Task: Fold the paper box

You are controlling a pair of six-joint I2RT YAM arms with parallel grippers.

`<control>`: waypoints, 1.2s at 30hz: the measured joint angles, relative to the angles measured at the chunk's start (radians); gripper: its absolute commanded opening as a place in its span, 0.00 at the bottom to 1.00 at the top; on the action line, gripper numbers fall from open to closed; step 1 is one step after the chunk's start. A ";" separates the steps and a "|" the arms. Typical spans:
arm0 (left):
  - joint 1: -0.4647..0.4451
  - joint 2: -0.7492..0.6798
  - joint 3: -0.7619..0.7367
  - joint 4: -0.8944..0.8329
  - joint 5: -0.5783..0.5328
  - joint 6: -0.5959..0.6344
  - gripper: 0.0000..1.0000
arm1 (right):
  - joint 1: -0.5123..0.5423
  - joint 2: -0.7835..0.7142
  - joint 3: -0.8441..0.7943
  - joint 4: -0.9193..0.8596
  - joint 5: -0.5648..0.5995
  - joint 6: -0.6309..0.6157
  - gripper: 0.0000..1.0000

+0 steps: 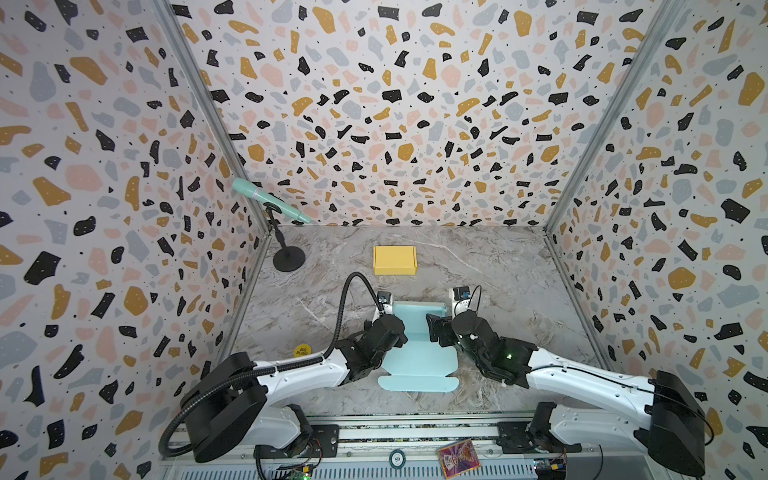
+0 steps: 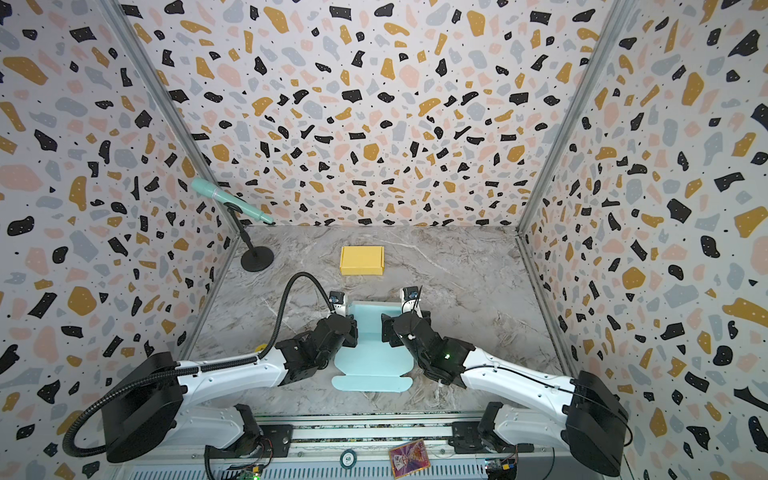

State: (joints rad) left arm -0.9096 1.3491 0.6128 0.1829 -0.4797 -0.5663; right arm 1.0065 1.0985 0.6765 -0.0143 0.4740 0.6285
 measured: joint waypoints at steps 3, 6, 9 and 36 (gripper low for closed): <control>0.024 0.027 0.028 -0.024 0.051 0.040 0.00 | 0.002 -0.050 -0.002 -0.036 -0.004 0.006 0.90; 0.040 0.056 0.078 -0.064 0.107 0.089 0.00 | -0.004 -0.090 -0.002 -0.066 -0.012 0.006 0.91; 0.046 0.093 0.144 -0.119 0.169 0.138 0.00 | -0.044 -0.108 0.003 -0.090 -0.046 -0.010 0.91; 0.058 0.409 0.495 -0.534 0.487 0.317 0.01 | -0.447 -0.212 -0.171 0.005 -0.463 -0.120 0.94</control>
State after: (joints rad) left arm -0.8520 1.7580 1.1076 -0.3508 0.0071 -0.2497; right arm 0.5594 0.8864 0.5056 -0.0093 0.0105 0.5087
